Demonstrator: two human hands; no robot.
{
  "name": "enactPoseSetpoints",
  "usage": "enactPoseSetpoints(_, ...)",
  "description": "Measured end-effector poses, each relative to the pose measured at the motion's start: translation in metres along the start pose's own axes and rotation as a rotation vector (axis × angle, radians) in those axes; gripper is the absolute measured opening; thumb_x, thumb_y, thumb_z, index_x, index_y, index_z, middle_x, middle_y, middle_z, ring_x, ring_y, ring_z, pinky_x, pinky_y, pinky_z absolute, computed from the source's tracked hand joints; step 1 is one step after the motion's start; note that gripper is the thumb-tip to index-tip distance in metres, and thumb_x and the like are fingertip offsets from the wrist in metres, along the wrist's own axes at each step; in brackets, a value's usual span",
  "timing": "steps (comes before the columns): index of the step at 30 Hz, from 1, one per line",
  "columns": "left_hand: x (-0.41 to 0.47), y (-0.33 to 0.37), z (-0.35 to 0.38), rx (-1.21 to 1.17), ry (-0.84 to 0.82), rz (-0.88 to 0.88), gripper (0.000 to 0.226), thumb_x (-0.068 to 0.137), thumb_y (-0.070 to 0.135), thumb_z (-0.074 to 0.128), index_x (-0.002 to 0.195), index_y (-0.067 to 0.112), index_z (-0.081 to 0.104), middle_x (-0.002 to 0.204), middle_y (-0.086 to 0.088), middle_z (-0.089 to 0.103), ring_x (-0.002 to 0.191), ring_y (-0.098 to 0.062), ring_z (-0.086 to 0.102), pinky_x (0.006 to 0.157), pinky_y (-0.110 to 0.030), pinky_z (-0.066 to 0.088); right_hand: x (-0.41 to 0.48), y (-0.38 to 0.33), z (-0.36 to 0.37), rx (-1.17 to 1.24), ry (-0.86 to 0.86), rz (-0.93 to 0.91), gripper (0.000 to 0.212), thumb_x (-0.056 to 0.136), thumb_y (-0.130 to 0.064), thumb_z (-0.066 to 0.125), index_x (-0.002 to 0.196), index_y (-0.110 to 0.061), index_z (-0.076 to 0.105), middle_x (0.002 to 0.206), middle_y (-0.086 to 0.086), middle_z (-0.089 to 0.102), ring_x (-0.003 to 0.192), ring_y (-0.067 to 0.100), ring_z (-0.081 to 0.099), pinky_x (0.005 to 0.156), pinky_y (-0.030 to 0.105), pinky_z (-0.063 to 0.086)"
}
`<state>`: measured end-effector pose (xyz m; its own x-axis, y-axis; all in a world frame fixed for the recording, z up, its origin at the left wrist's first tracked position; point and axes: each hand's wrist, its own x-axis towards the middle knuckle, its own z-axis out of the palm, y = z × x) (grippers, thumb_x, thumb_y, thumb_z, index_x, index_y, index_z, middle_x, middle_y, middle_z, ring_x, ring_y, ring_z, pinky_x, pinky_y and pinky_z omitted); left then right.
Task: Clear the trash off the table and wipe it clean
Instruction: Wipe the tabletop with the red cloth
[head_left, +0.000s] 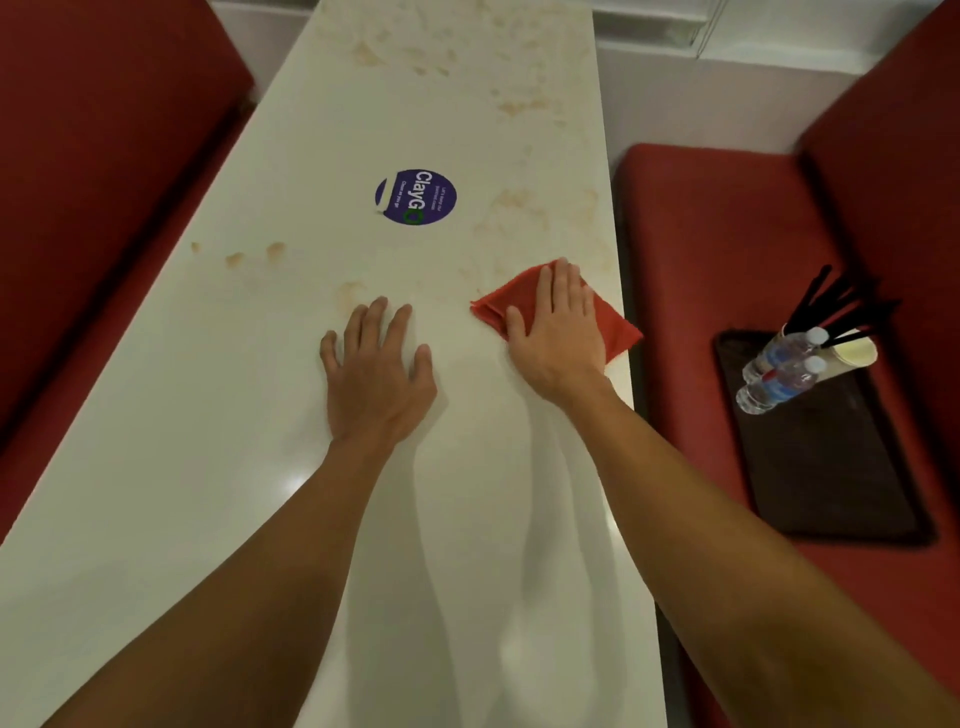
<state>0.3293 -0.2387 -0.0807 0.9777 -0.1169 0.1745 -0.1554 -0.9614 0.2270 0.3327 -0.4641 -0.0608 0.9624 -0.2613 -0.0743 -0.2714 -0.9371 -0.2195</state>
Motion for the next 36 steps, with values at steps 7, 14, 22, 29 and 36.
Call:
enactPoseSetpoints(7,-0.001,0.001,0.003,-0.006,0.016,0.001,0.058,0.1,0.047,0.036,0.155,0.028,0.043,0.166,0.0,0.036,0.153,-0.023,0.029,0.123,-0.056,0.02,-0.043,0.052,-0.001,-0.047,0.073,-0.039,0.084,0.105,-0.064,0.015,0.167,-0.009,0.006,0.176,0.008,0.001,0.162,0.019,-0.002,0.132,0.043,0.003)
enactPoseSetpoints(14,0.0,-0.003,0.008,-0.008,0.033,0.013,0.059,0.099,0.043,0.033,0.154,0.026,0.044,0.165,0.0,0.037,0.152,-0.022,0.031,0.122,-0.057,0.021,-0.006,0.007,0.001,-0.026,-0.017,-0.254,0.083,0.103,-0.067,0.009,0.168,-0.016,0.003,0.176,0.004,-0.005,0.161,0.019,-0.009,0.132,0.044,0.002)
enactPoseSetpoints(22,0.0,0.0,0.004,-0.029,0.018,0.002,0.058,0.099,0.038,0.033,0.155,0.025,0.042,0.166,0.0,0.034,0.154,-0.022,0.028,0.123,-0.056,0.019,-0.002,0.027,-0.001,-0.019,0.034,-0.108,0.086,0.102,-0.068,0.009,0.167,-0.013,0.003,0.176,0.005,-0.002,0.162,0.021,-0.004,0.132,0.044,0.004)
enactPoseSetpoints(29,0.0,-0.002,0.005,-0.085,0.052,0.004,0.059,0.096,0.03,0.032,0.152,0.023,0.047,0.164,-0.001,0.038,0.153,-0.02,0.03,0.123,-0.056,0.02,-0.022,0.012,0.002,-0.06,-0.076,-0.554,0.077,0.106,-0.067,0.013,0.167,-0.023,-0.004,0.175,-0.005,-0.011,0.16,0.011,-0.014,0.132,0.041,0.001)
enactPoseSetpoints(36,-0.003,-0.006,-0.003,-0.273,0.05,-0.024,0.056,0.091,0.024,0.04,0.145,0.017,0.056,0.159,-0.001,0.047,0.151,-0.019,0.035,0.125,-0.051,0.018,-0.054,0.028,0.002,0.05,-0.109,-0.342,0.084,0.101,-0.071,0.014,0.167,-0.024,-0.004,0.175,-0.008,-0.011,0.16,0.009,-0.012,0.132,0.043,0.002)
